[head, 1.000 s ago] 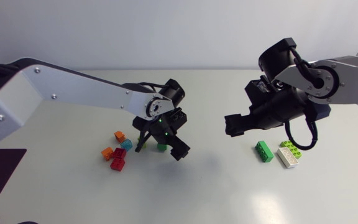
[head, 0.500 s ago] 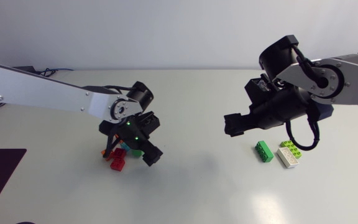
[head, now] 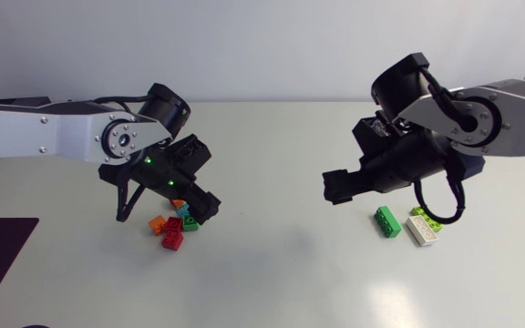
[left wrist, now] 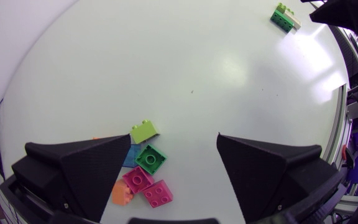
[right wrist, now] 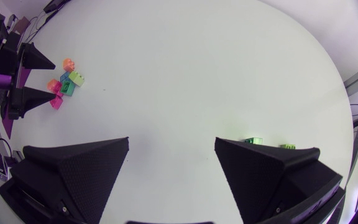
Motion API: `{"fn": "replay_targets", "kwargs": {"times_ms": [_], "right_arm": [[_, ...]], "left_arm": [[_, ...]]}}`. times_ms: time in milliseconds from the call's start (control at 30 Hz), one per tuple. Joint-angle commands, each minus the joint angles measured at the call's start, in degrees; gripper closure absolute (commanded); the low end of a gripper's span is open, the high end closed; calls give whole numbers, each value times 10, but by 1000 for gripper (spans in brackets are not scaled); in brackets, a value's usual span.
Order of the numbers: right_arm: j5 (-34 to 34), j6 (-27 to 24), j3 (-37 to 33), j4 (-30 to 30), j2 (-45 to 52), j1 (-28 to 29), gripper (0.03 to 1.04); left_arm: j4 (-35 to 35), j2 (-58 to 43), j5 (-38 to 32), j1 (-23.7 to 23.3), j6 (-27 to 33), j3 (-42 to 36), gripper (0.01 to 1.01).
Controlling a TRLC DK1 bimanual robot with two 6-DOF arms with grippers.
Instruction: Sort duplo bricks by size, large to the right and small to the left
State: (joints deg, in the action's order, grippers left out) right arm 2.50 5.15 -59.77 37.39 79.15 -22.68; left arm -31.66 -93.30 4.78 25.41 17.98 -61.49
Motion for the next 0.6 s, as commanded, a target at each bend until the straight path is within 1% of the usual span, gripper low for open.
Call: {"fn": "replay_targets", "kwargs": {"times_ms": [0,100,200,233,300,433,567], "right_arm": [[-7,12,5,11,-12,-4,67],[-7,12,8,11,-15,-2,67],[-7,13,11,12,-23,1,67],[-14,16,11,12,-29,2,67],[-39,22,8,8,-44,3,67],[-46,26,-19,14,-56,22,67],[-46,37,-32,21,-63,40,67]], "left_arm": [[-3,2,7,3,-13,-3,69],[-3,3,8,3,-21,1,69],[-3,13,8,16,-38,-3,51],[-2,21,8,24,-44,-5,48],[5,34,-4,25,-73,-15,46],[5,39,-47,0,-109,-41,46],[5,49,-78,-33,-125,-45,46]]}}
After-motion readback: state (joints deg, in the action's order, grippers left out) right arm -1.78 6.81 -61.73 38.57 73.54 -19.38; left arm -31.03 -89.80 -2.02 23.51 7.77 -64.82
